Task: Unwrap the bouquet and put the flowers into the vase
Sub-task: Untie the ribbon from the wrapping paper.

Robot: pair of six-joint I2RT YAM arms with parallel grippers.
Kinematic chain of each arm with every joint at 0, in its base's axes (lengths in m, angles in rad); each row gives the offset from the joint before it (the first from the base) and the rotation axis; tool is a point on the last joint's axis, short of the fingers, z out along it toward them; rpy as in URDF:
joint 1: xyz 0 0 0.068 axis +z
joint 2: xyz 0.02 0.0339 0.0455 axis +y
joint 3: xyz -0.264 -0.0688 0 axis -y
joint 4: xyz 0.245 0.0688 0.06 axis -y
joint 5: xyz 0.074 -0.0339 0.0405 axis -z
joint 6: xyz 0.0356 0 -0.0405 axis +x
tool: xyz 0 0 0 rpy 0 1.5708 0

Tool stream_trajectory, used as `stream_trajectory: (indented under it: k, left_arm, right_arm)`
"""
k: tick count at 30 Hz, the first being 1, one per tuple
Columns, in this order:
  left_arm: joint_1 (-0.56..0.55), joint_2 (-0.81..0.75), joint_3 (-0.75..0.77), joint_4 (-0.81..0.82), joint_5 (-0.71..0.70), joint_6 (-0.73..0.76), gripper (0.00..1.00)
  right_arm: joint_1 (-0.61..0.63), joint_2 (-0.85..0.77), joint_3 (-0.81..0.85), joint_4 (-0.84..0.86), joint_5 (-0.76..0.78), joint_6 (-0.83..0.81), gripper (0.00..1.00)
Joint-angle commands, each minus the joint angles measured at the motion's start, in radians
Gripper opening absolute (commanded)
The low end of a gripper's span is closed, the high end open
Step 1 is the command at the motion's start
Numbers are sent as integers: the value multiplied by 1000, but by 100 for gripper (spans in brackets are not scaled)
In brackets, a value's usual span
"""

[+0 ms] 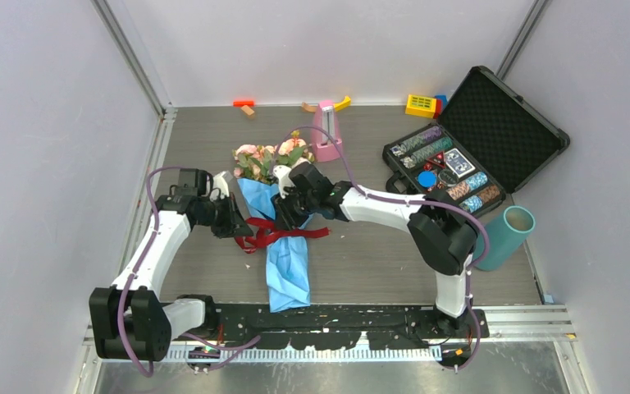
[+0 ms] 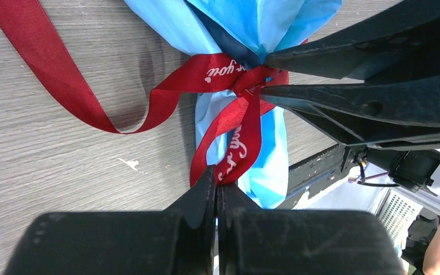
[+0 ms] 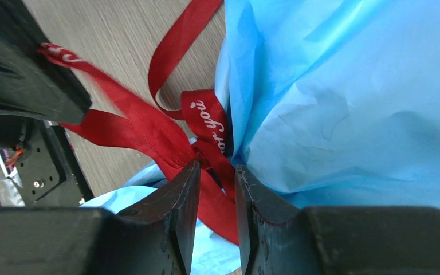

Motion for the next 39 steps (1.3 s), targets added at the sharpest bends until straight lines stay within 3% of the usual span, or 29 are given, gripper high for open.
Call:
stream_trajectory:
  k: [1, 11, 20, 39]
  left_arm:
    - [3, -25, -2, 25, 27, 7, 0]
    - [2, -30, -2, 25, 29, 7, 0]
    - [1, -39, -2, 25, 23, 7, 0]
    - [3, -45, 1, 20, -13, 4, 0]
  right_arm:
    - [14, 29, 50, -11, 27, -36, 34]
    - [50, 45, 30, 19, 178, -77, 35]
    - [72, -41, -105, 179, 334, -90, 38]
    - [88, -74, -146, 171, 486, -151, 48]
